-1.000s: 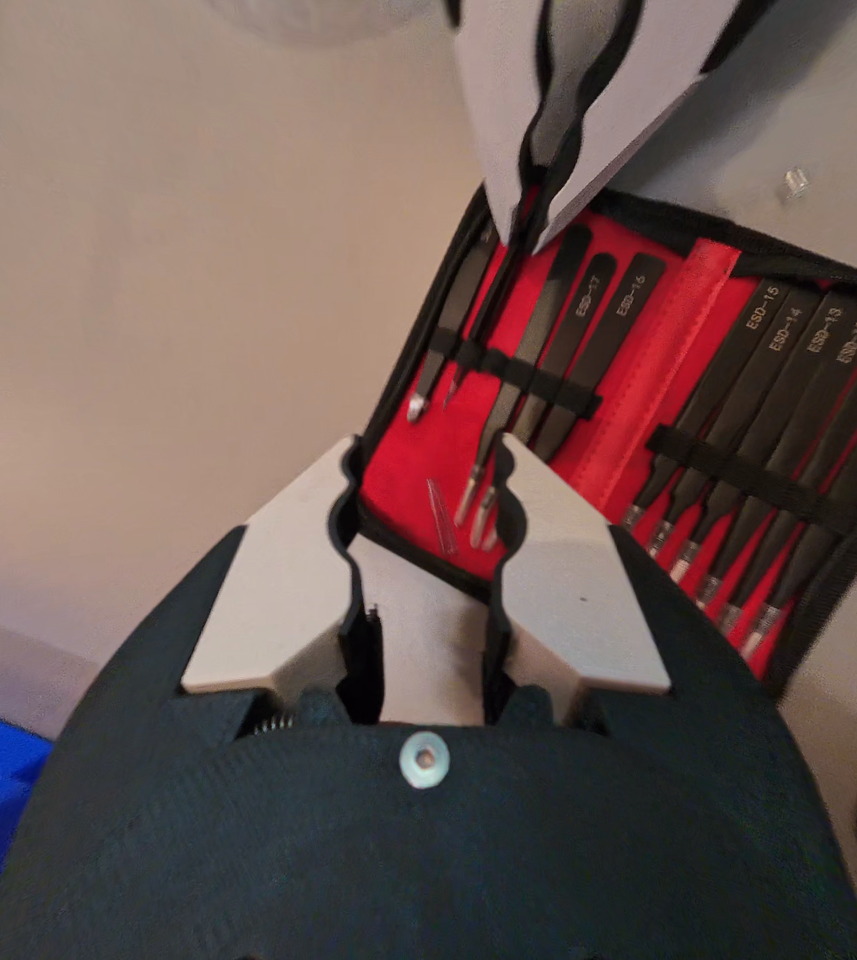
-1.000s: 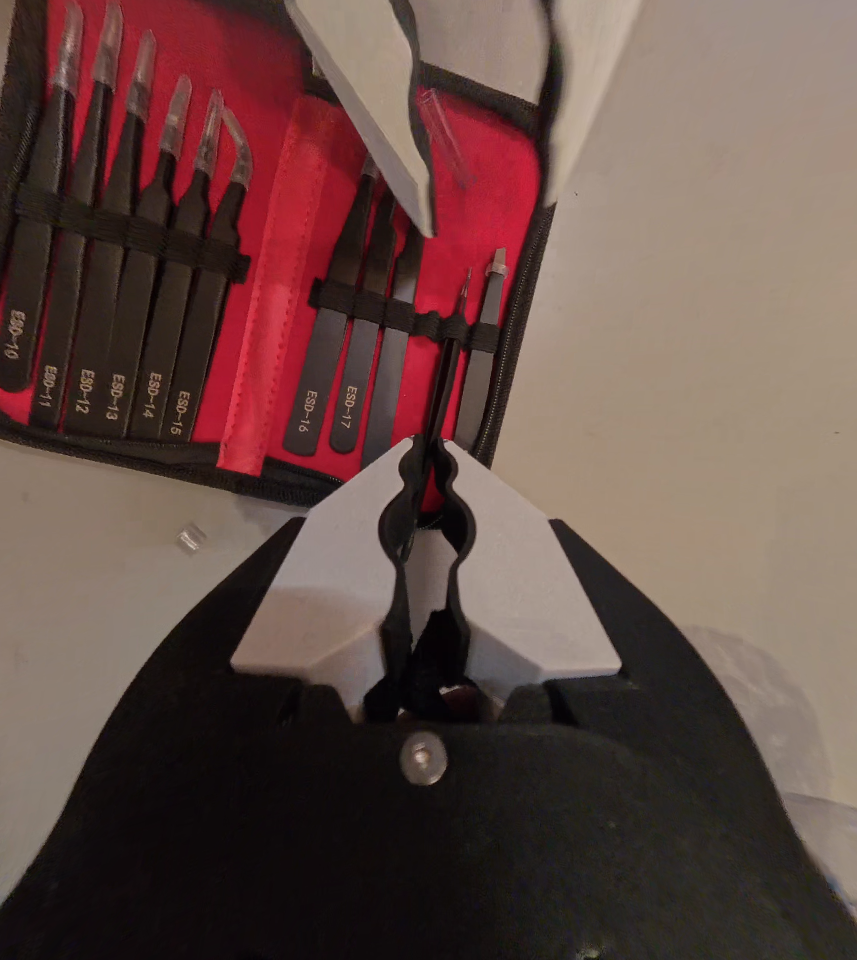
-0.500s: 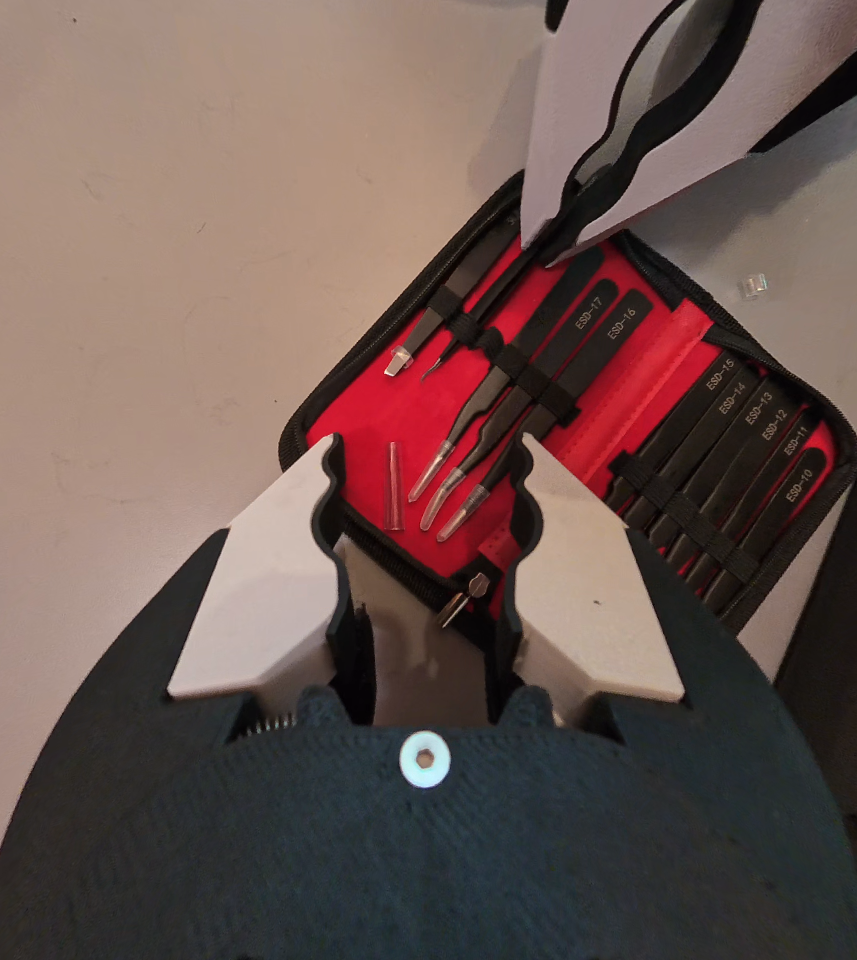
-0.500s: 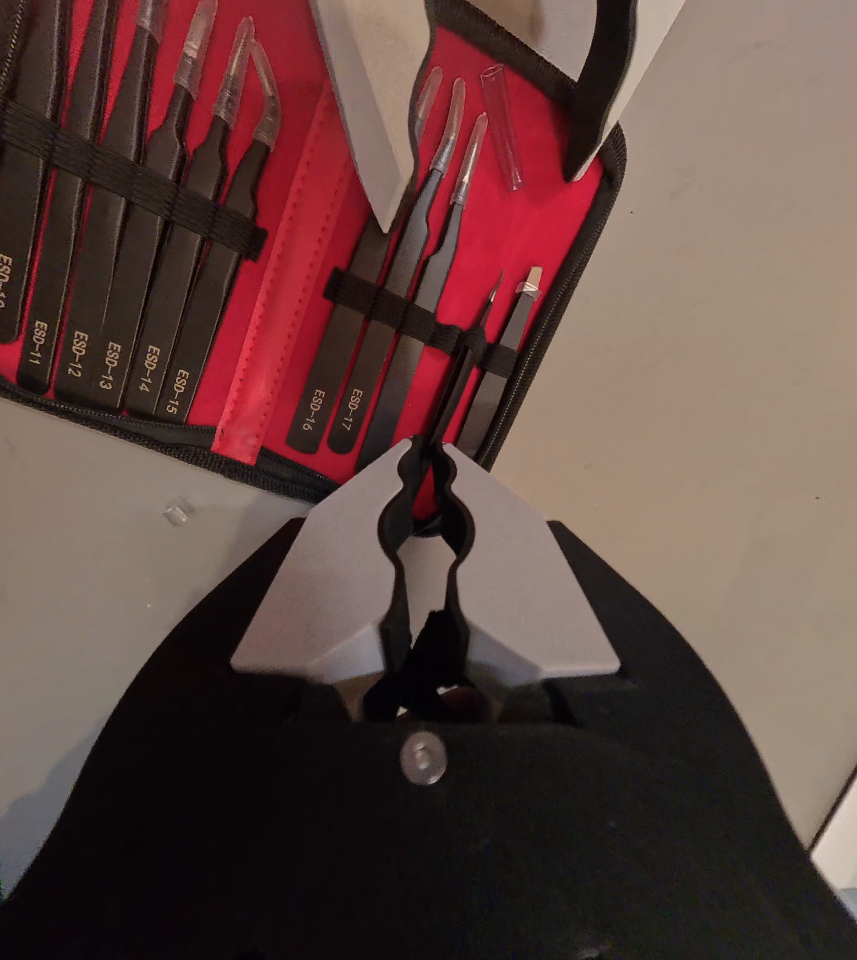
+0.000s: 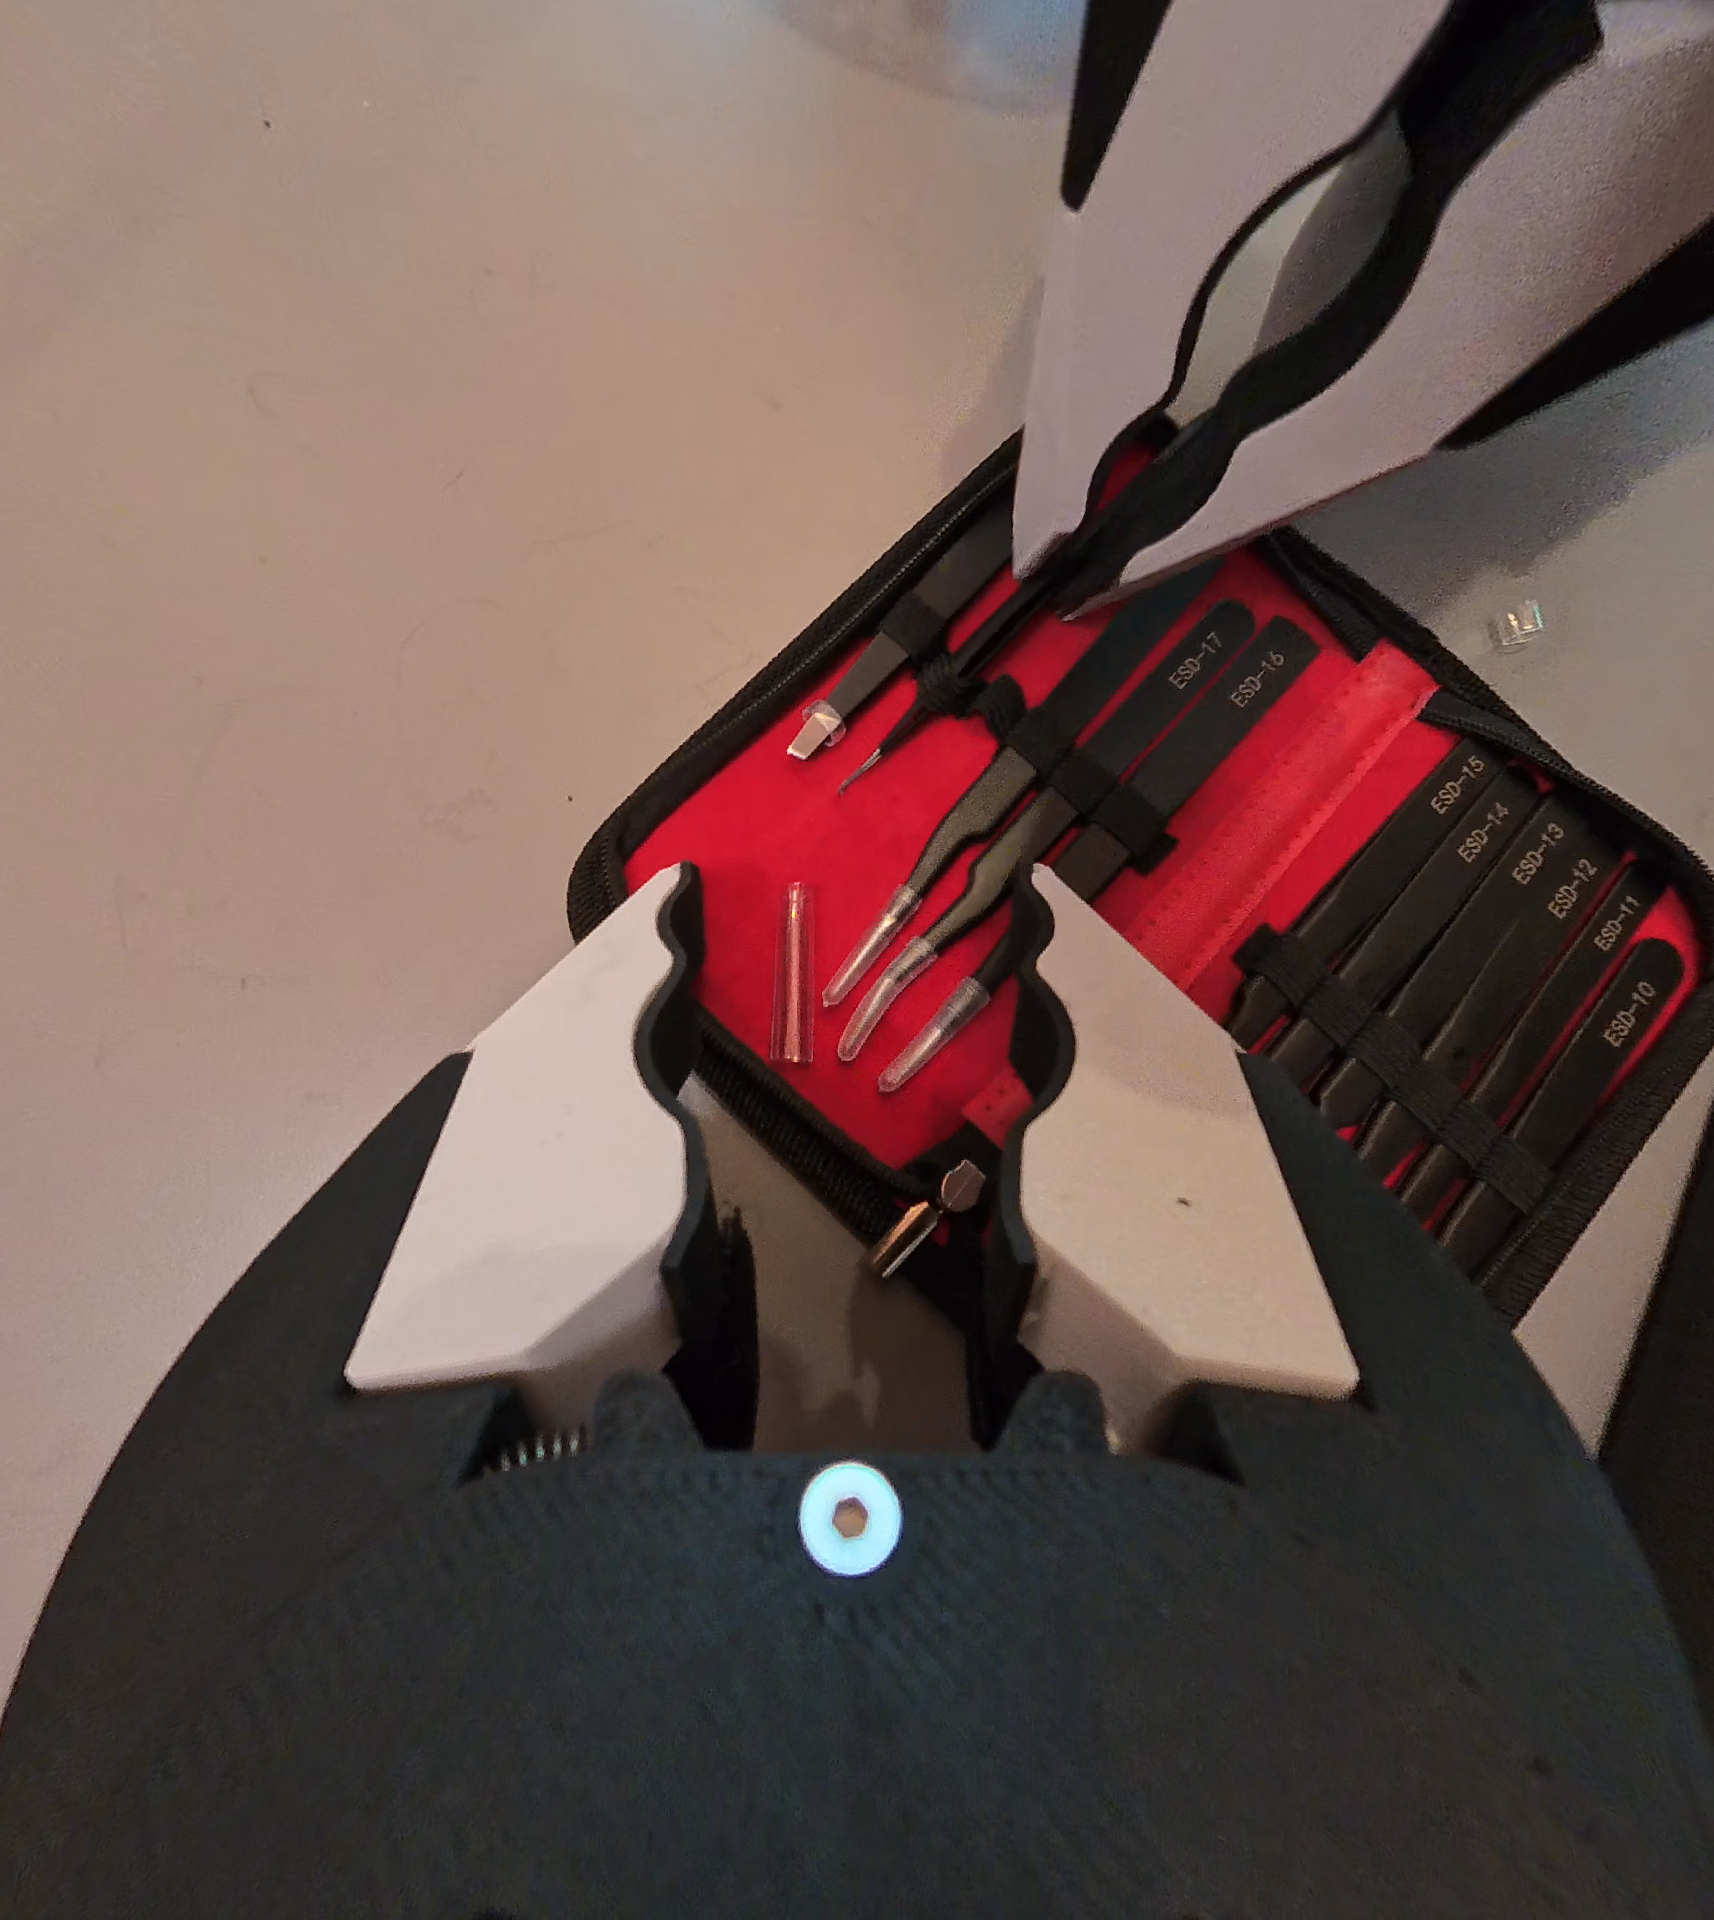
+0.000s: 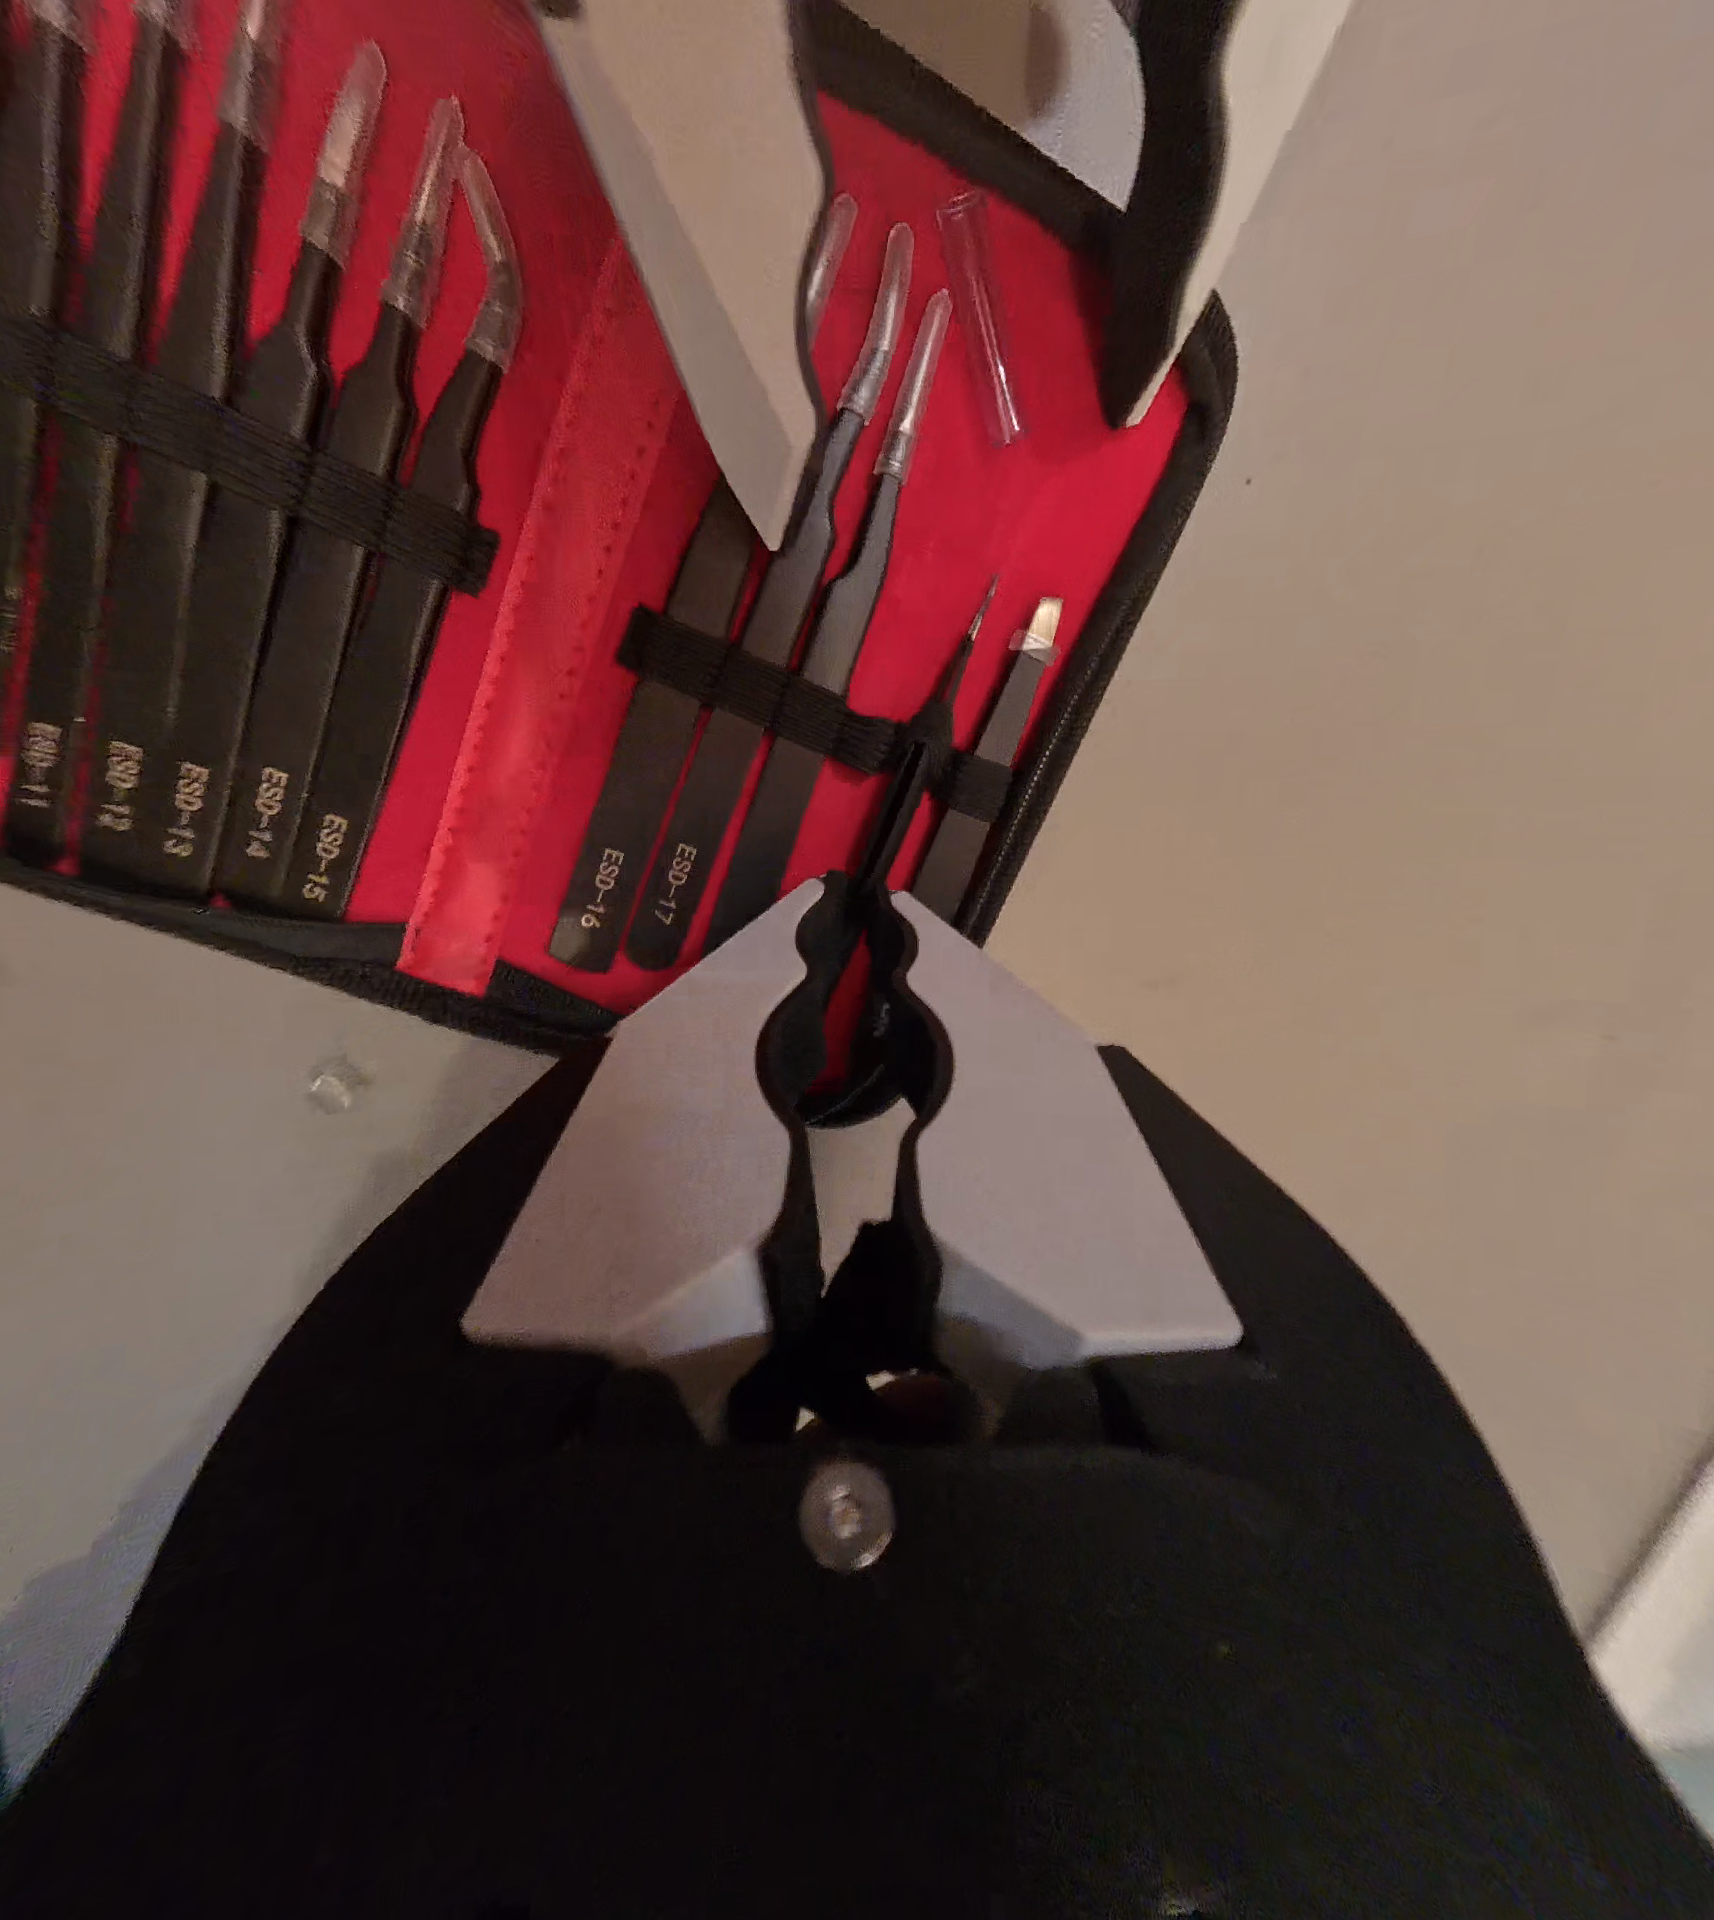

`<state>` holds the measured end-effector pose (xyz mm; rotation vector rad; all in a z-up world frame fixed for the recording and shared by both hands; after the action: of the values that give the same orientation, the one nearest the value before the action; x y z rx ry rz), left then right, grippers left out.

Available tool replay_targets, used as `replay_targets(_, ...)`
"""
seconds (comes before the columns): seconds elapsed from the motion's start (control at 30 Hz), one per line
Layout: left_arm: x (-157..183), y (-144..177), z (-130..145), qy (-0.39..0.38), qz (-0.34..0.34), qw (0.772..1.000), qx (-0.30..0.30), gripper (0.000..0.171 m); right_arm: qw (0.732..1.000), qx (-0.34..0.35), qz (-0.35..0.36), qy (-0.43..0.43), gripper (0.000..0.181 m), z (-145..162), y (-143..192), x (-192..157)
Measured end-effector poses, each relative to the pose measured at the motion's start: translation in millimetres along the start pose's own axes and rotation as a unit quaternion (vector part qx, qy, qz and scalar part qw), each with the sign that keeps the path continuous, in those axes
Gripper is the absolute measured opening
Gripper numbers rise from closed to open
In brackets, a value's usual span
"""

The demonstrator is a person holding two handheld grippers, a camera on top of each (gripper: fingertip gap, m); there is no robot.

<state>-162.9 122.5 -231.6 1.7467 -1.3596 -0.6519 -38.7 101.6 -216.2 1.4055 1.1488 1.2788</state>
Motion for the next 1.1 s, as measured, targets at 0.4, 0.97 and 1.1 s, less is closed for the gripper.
replay_targets(0.4,1,-1,1,0.004,-0.005,1.0,0.013,0.058,0.979,0.149,-0.046,-0.128,0.0,7,-8,6)
replay_targets(0.97,0,-3,4,0.009,-0.004,0.999,0.031,0.057,0.926,0.28,-0.11,-0.228,0.0,8,-17,9)
replay_targets(1.1,0,-3,4,0.01,-0.006,0.999,0.035,0.057,0.972,0.206,0.012,-0.112,0.0,-2,-12,2)
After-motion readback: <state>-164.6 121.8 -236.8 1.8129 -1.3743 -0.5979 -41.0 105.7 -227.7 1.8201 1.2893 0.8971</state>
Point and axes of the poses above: each gripper's, where its closed fingertips meet, y back along the fingers, z out of its underside, x = y × z across the jaws, the point moved 7 cm from there along y, back along the fingers, and after that the axes turned 10 degrees about -x, right-handed, at the moved point
